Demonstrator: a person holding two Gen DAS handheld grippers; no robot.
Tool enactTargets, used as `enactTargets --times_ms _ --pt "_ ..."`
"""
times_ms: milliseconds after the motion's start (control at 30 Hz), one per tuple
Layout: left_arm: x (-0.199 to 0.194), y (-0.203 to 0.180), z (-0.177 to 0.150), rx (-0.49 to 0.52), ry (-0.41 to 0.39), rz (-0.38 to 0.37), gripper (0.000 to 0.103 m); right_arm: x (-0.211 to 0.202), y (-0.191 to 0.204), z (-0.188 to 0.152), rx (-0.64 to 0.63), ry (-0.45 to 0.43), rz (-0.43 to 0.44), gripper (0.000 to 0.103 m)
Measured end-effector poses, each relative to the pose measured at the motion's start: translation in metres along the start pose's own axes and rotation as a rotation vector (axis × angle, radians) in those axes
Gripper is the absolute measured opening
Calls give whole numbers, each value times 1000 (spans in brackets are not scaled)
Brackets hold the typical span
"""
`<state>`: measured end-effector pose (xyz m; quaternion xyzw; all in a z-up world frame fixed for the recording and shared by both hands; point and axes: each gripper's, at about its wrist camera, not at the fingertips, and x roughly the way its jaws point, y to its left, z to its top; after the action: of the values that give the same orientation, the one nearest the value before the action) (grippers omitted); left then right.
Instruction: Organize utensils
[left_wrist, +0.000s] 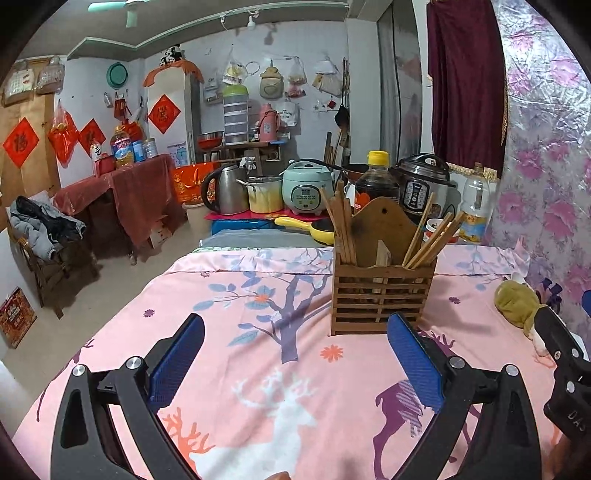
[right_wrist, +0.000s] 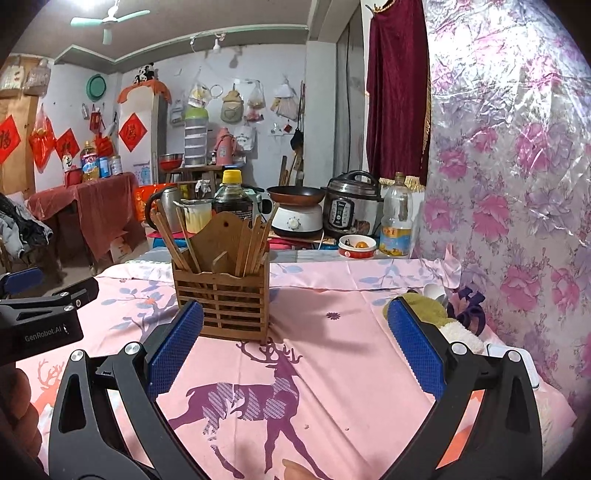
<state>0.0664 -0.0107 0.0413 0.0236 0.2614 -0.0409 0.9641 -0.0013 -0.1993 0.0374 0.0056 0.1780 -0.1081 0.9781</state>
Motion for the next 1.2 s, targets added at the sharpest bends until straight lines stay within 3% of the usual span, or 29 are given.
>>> enactTargets --times_ms 1200 --pt "6 -17 -12 54 30 36 97 2 5 -4 -21 22 1 97"
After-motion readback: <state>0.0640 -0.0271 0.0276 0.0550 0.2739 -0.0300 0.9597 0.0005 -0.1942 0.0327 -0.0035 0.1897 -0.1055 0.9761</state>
